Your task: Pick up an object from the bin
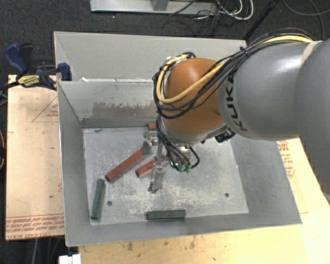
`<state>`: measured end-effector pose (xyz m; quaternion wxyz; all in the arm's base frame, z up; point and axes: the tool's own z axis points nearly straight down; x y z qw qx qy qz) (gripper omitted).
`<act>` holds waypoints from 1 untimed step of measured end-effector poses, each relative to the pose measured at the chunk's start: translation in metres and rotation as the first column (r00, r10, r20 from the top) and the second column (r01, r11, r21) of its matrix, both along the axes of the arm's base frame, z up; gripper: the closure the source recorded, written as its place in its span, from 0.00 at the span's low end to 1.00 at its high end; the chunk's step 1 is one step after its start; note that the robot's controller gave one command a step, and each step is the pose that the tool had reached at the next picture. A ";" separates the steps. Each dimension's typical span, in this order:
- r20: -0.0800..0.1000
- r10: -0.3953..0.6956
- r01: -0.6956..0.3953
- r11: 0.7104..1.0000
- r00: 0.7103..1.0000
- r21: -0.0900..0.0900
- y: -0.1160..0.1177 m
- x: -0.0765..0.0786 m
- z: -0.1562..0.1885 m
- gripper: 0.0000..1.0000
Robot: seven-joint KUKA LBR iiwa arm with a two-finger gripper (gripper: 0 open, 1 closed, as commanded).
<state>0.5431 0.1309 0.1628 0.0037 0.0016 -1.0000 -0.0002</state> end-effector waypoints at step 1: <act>0.008 -0.003 0.003 1.000 1.000 0.001 -0.001 0.002 0.004 0.00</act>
Offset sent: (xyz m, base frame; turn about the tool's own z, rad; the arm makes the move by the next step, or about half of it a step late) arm 0.0691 -0.0160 -0.0889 0.0821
